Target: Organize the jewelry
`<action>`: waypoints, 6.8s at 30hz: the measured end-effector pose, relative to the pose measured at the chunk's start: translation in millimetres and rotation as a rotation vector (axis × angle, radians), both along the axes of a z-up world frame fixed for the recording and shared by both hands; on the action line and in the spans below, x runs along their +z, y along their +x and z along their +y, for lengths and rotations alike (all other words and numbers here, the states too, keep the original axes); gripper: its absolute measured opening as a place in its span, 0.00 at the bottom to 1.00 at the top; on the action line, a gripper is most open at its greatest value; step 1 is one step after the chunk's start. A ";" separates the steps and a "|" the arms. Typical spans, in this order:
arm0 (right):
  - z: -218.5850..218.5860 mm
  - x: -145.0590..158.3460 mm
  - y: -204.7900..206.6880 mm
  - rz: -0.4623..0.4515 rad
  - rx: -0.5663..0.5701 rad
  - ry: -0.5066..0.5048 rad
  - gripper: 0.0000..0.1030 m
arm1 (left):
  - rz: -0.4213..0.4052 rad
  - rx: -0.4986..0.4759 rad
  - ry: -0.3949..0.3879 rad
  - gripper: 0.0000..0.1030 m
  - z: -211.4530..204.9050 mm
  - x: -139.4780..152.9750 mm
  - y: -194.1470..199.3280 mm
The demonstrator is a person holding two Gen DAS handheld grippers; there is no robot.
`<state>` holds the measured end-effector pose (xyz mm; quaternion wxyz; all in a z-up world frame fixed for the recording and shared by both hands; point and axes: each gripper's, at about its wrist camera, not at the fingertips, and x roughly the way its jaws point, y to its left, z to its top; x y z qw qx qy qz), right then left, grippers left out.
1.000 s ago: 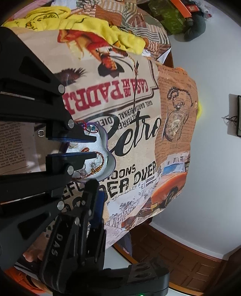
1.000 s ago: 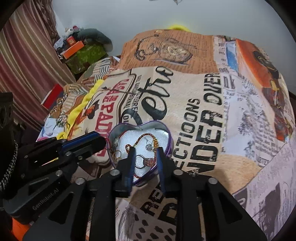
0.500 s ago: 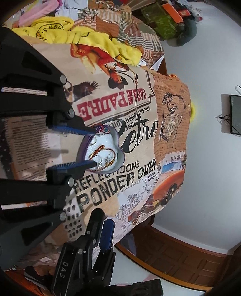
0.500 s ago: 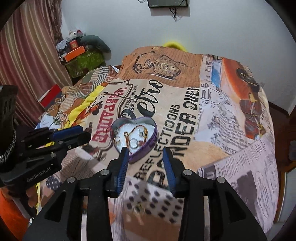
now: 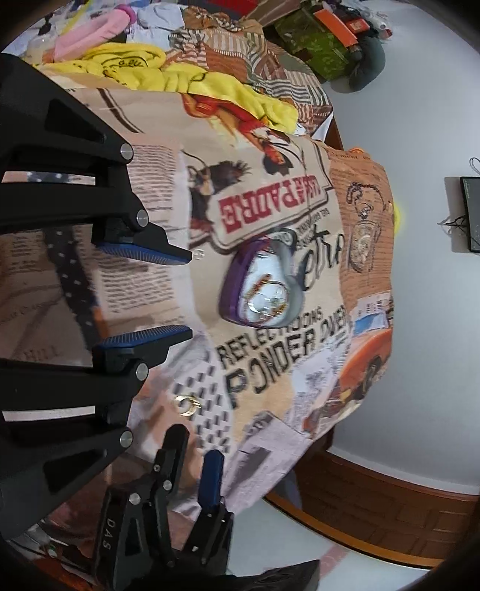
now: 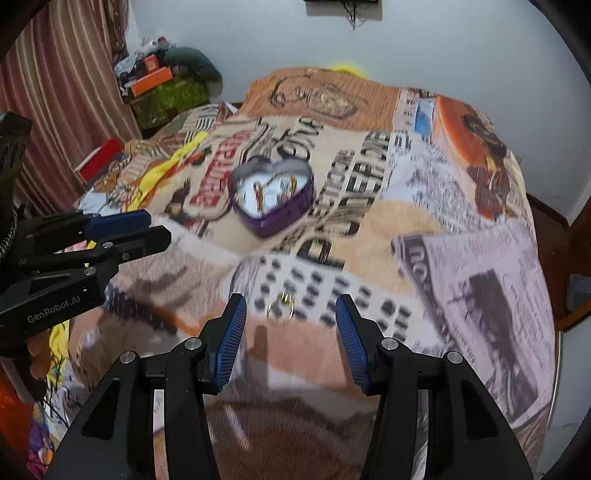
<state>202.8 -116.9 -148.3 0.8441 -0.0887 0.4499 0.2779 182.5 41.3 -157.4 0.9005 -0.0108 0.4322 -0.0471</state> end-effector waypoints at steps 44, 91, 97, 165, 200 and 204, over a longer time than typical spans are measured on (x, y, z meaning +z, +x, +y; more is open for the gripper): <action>19.0 -17.1 4.9 -0.020 0.049 -0.035 0.05 | 0.060 0.092 -0.031 0.32 32.7 -36.0 10.9; 13.7 -6.7 35.0 -0.015 0.042 0.043 0.08 | 0.063 0.040 0.004 0.22 26.1 -68.3 63.3; 11.3 -6.8 35.7 -0.010 0.040 0.065 0.08 | 0.056 0.035 0.002 0.08 25.9 -70.0 64.6; 72.4 -2.5 119.1 0.049 0.061 0.137 0.08 | -0.086 -0.028 -0.070 0.08 6.0 -27.6 99.0; -2.1 150.0 -10.4 -0.393 -0.045 0.291 0.24 | -0.463 0.054 -0.111 0.27 7.2 145.1 -23.2; -18.5 174.1 -54.1 -0.523 -0.087 0.330 0.24 | -0.574 0.065 -0.144 0.32 3.0 173.9 -71.2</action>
